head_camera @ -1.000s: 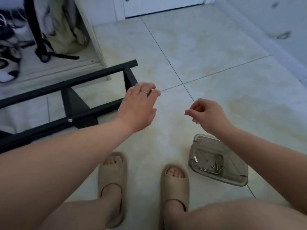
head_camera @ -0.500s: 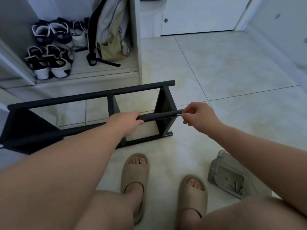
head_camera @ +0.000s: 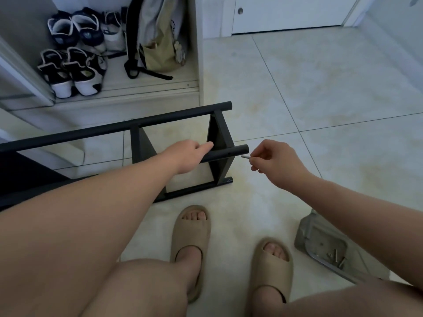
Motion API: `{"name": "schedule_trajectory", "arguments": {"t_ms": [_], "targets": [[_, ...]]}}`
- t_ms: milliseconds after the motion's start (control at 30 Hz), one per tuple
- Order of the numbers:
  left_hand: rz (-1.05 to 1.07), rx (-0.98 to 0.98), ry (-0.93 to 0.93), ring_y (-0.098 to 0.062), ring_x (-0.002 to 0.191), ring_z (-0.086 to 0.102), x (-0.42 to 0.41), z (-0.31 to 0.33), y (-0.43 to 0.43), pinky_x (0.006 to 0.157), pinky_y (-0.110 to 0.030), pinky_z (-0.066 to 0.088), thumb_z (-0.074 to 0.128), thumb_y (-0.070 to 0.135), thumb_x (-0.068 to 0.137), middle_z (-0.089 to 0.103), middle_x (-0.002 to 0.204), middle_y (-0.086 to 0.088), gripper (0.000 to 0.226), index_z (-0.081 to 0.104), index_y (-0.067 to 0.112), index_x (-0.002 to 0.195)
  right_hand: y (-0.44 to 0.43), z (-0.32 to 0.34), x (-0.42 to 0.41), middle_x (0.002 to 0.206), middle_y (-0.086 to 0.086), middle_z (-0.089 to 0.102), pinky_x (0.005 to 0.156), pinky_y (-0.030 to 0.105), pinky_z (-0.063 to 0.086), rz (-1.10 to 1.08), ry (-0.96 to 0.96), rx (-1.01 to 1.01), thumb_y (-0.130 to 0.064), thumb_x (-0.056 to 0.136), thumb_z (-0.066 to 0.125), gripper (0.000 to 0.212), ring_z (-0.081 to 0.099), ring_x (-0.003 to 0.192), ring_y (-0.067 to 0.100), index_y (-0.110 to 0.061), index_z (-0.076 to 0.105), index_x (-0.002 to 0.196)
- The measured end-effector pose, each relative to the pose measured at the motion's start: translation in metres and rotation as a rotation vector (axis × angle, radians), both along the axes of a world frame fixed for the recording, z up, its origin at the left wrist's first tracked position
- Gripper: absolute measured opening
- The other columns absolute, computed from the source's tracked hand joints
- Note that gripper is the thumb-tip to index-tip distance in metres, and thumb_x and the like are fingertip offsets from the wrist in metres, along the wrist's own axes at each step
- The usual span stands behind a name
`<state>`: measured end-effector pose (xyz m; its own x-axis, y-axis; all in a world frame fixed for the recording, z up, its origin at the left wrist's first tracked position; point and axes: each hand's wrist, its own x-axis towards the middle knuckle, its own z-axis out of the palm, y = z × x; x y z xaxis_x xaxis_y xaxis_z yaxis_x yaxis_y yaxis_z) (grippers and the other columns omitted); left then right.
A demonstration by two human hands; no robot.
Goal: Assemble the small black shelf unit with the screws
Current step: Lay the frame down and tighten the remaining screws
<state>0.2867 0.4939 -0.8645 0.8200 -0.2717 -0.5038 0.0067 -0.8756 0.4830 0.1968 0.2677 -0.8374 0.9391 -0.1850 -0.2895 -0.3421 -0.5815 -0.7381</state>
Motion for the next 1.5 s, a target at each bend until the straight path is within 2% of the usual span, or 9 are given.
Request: {"name": "schedule_trajectory", "arguments": {"t_ms": [100,200,333,567,767,1067,1267,1367,1500], "targets": [[0.108,-0.223,0.07,-0.027,0.073,0.074,0.012,-0.008,-0.028,0.075,-0.038,0.056,0.039,0.058,0.101,0.073,0.099,-0.012,0.054,0.069,0.012,0.104,-0.001,-0.006,-0.001,0.071,-0.005,0.074,0.082,0.048,0.06,0.001,-0.004,0.065,-0.011,0.09,0.068,0.01,0.073,0.076,0.015,-0.018,0.067,0.083],[0.16,-0.284,0.17,-0.024,0.061,0.073,0.023,-0.019,-0.047,0.056,-0.029,0.055,0.052,0.058,0.096,0.076,0.09,-0.011,0.054,0.069,0.007,0.105,-0.001,-0.012,0.001,0.071,-0.003,0.074,0.083,0.042,0.06,-0.007,-0.028,0.141,-0.006,0.089,0.068,0.012,0.073,0.074,0.013,-0.015,0.066,0.082],[0.096,-0.261,0.178,-0.013,0.04,0.06,0.029,-0.026,-0.054,0.042,-0.019,0.048,0.065,0.057,0.089,0.062,0.046,0.004,0.054,0.07,0.004,0.099,0.001,-0.019,0.005,0.072,-0.001,0.074,0.083,0.041,0.06,0.0,-0.038,0.172,-0.005,0.089,0.069,0.012,0.073,0.075,0.015,-0.015,0.066,0.082],[0.096,-0.262,0.174,-0.014,0.037,0.058,0.031,-0.027,-0.053,0.04,-0.017,0.045,0.063,0.05,0.093,0.062,0.046,-0.002,0.044,0.064,0.007,0.085,0.004,-0.024,0.006,0.073,-0.002,0.074,0.083,0.04,0.06,0.028,-0.019,0.163,-0.006,0.089,0.07,0.015,0.073,0.073,0.011,-0.016,0.065,0.08],[0.122,-0.297,0.191,-0.014,0.038,0.06,0.03,-0.025,-0.053,0.04,-0.018,0.046,0.065,0.04,0.094,0.062,0.045,-0.001,0.036,0.063,0.005,0.086,0.008,-0.025,0.007,0.074,0.0,0.075,0.086,0.048,0.059,0.027,-0.021,0.183,-0.005,0.089,0.07,0.016,0.074,0.075,0.016,-0.016,0.065,0.079],[0.148,-0.313,0.238,-0.026,0.061,0.061,0.031,-0.025,-0.052,0.067,-0.031,0.052,0.056,0.041,0.096,0.069,0.059,-0.013,0.044,0.072,0.0,0.103,0.012,-0.029,0.007,0.072,0.0,0.074,0.088,0.048,0.058,0.027,-0.002,0.165,-0.006,0.089,0.071,0.018,0.074,0.079,0.021,-0.018,0.065,0.078],[0.164,-0.334,0.238,-0.027,0.056,0.063,0.032,-0.027,-0.051,0.057,-0.028,0.051,0.057,0.039,0.097,0.07,0.063,-0.015,0.04,0.071,0.002,0.098,0.015,-0.024,0.009,0.073,-0.002,0.074,0.085,0.044,0.059,0.023,-0.05,0.165,-0.006,0.089,0.072,0.018,0.072,0.075,0.018,-0.019,0.066,0.078],[0.164,-0.336,0.237,-0.027,0.058,0.063,0.031,-0.026,-0.052,0.06,-0.029,0.051,0.057,0.04,0.097,0.069,0.061,-0.015,0.04,0.072,0.003,0.096,0.016,-0.024,0.008,0.072,-0.003,0.074,0.082,0.046,0.058,0.045,-0.04,0.115,-0.008,0.089,0.073,0.02,0.071,0.076,0.019,-0.022,0.066,0.076],[0.157,-0.341,0.243,-0.028,0.06,0.061,0.03,-0.025,-0.051,0.063,-0.031,0.05,0.057,0.04,0.097,0.069,0.06,-0.015,0.041,0.073,0.003,0.096,0.02,-0.024,0.01,0.072,-0.004,0.073,0.07,0.03,0.056,0.096,-0.047,0.03,-0.013,0.089,0.074,0.018,0.069,0.071,0.011,-0.023,0.066,0.076]]}}
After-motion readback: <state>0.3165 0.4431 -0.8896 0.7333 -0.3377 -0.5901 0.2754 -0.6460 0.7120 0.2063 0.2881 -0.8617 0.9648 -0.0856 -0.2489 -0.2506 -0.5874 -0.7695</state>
